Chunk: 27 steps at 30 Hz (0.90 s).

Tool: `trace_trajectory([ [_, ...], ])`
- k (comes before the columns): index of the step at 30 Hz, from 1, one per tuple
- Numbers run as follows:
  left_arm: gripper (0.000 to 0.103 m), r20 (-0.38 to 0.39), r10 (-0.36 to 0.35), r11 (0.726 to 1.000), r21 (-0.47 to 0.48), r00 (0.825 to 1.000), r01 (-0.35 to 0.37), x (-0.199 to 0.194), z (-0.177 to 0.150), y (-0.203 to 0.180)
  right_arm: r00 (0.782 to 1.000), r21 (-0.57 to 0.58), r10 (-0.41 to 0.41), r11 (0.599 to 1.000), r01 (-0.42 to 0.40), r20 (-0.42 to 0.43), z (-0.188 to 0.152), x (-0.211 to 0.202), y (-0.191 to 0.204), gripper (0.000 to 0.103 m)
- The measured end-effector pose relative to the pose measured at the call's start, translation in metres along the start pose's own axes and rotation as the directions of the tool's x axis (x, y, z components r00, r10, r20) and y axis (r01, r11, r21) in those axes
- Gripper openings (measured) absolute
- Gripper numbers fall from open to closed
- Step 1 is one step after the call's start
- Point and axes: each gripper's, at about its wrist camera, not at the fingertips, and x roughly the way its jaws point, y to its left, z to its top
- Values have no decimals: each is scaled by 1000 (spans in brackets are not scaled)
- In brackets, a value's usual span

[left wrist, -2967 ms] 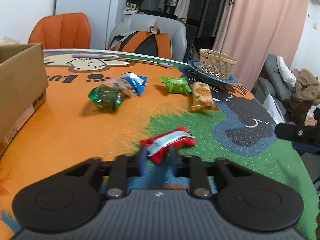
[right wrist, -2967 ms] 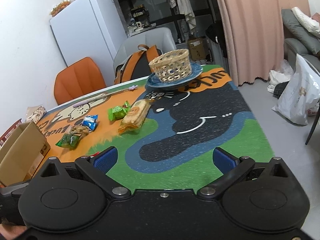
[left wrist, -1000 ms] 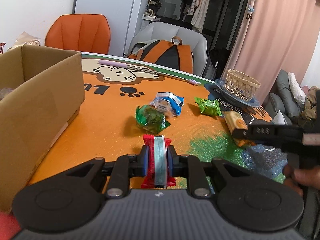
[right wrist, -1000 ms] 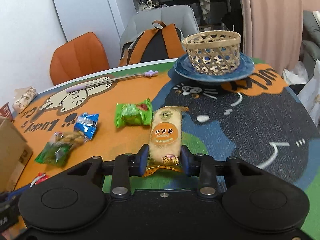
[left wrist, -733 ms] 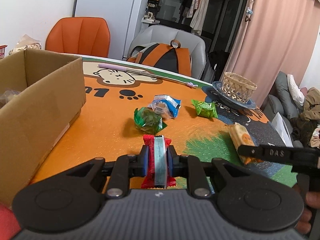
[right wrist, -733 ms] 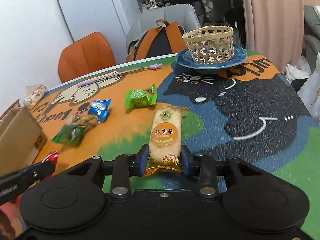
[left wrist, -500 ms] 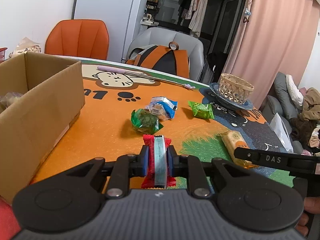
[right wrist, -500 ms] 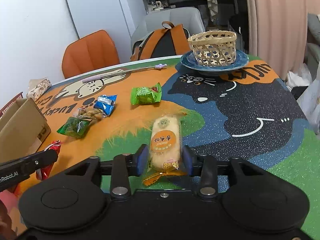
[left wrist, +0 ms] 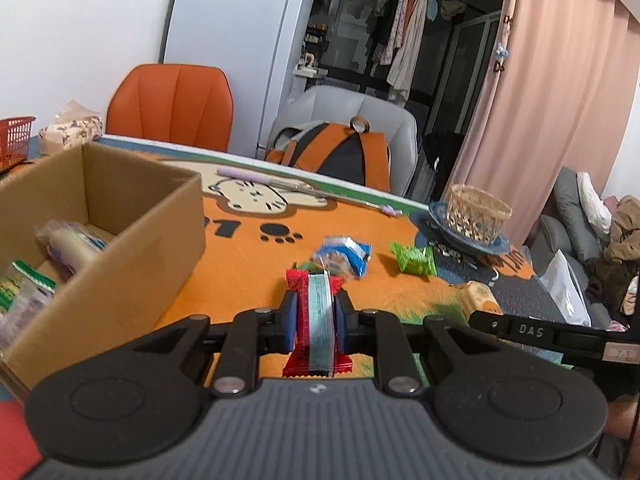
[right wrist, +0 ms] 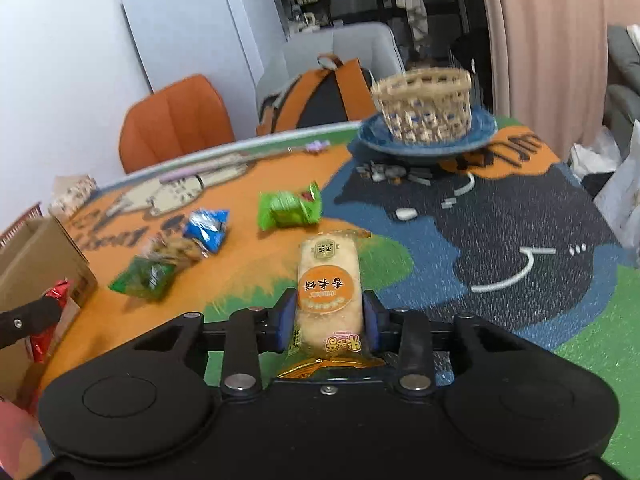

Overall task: Organize snacks
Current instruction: 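Carry red-white candy bar and cream cake pack toward the box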

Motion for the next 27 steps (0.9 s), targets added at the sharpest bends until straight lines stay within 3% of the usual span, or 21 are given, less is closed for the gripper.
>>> trace_trajectory([
  [10,18,68,9,1000,-15,998,-8,-23,18,15,995,-20,80,997,-79,52,15,-15,34,35],
  [27,18,135,92,993,-87,987,-81,-54,40,71,971,-123,216,971,-204,100,25,-34,105,35],
])
